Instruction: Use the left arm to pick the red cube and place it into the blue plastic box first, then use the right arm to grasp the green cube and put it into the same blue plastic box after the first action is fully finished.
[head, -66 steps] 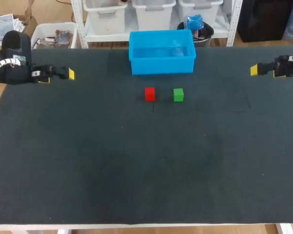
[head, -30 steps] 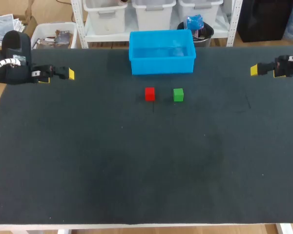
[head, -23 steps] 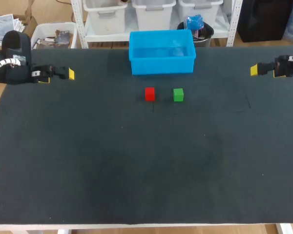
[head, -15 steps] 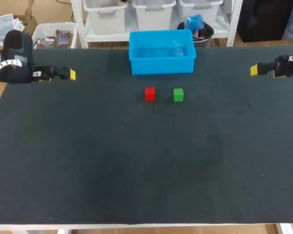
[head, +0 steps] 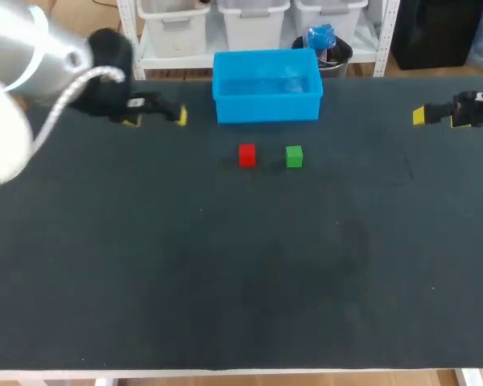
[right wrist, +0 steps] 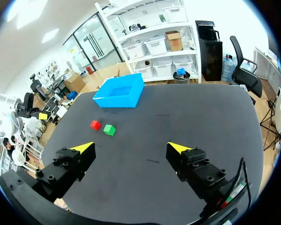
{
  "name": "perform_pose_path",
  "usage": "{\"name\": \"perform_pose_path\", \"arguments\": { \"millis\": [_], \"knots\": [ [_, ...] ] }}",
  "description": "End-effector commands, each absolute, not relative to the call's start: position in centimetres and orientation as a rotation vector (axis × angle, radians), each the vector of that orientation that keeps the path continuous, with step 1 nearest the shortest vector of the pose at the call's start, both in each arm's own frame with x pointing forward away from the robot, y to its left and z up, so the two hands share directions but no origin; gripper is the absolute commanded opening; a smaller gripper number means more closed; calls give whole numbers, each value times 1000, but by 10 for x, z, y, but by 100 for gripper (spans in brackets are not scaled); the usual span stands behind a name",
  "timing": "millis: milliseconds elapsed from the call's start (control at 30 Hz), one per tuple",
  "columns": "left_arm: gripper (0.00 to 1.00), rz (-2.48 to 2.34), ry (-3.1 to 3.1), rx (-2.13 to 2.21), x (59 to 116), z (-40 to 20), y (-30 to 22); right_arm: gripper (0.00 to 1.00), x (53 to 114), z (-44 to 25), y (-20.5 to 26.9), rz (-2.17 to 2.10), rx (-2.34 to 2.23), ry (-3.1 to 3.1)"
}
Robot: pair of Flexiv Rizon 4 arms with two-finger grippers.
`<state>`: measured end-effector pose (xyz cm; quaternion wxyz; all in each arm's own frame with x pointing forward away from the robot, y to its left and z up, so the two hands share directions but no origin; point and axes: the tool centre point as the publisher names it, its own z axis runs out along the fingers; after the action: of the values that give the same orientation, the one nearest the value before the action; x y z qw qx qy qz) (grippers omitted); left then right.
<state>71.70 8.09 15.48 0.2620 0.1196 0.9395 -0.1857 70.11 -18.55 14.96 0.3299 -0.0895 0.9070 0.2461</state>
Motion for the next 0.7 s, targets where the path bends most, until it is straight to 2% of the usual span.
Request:
{"name": "perform_pose_path", "arguments": {
  "millis": [33, 700],
  "knots": [
    [100, -114, 2696, 248, 748, 149, 49, 100, 701, 149, -186, 645, -235, 2372],
    [100, -157, 2707, 266, 749, 151, 43, 100, 701, 149, -186, 645, -235, 2372]
  ]
}}
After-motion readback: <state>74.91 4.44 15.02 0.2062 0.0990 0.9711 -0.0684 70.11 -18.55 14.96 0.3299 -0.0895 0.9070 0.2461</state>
